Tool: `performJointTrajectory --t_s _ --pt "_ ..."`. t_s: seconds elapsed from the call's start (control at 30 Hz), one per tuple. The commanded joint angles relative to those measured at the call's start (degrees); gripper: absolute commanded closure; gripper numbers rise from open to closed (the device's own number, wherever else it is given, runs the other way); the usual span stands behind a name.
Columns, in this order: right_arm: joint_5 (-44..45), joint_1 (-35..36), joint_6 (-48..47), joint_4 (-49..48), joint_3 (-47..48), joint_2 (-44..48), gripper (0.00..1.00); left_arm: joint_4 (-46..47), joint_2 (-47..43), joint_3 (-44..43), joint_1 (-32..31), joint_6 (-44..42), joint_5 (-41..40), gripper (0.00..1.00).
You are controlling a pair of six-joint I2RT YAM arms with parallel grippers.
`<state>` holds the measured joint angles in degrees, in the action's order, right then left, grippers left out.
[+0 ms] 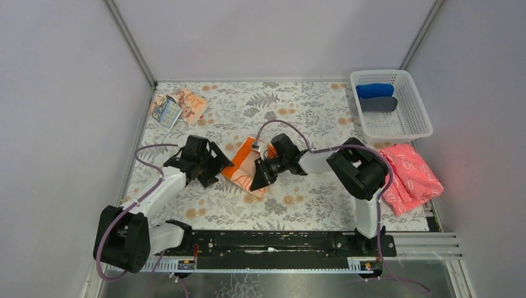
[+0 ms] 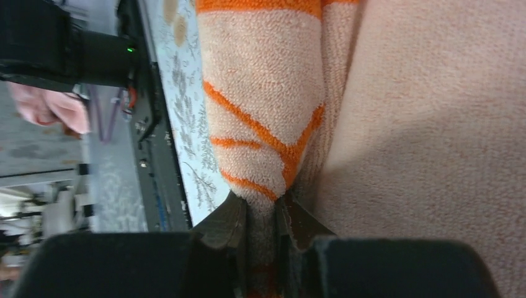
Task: Roll the towels
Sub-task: Roll the towel at the center of the board.
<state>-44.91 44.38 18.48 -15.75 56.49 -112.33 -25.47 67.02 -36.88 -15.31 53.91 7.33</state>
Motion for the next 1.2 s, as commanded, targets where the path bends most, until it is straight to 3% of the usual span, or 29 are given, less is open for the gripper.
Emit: performJointTrajectory --t_s 0.0,0.17,0.43,0.5,0.67,0.87,1.03,1.17 --pt "-10.25 -2.41 9.57 2.60 -2.77 -6.88 1.00 3.14 1.25 1.03 0.15 -0.21 3.16 0.16" --pt "-11.33 -4.83 12.84 2.28 -2.77 -10.36 1.00 6.55 5.49 0.62 -0.15 0.46 2.77 0.17" --pt "-7.44 -5.32 11.34 4.63 -2.67 -9.21 0.95 7.72 14.94 -0.11 -0.88 0.04 0.18 0.29" --pt "-4.58 -5.21 9.79 5.09 -3.39 -6.08 0.89 7.63 15.69 0.53 -0.87 -0.21 -0.29 0.32" --pt "4.39 -3.81 3.32 9.14 -3.42 3.86 0.62 7.22 16.03 1.93 -0.87 -0.85 -1.19 0.47" --pt "20.85 1.52 -5.87 14.49 -2.83 15.01 0.34 6.01 16.30 1.83 -0.86 -1.93 -1.90 0.50" --pt "40.81 8.90 -15.09 15.31 -3.08 23.20 0.23 5.61 16.56 1.36 -0.86 -2.32 -1.89 0.49" --pt "46.03 14.01 -19.82 12.90 -3.02 24.57 0.15 5.40 17.13 0.87 -0.86 -2.49 -1.65 0.49"
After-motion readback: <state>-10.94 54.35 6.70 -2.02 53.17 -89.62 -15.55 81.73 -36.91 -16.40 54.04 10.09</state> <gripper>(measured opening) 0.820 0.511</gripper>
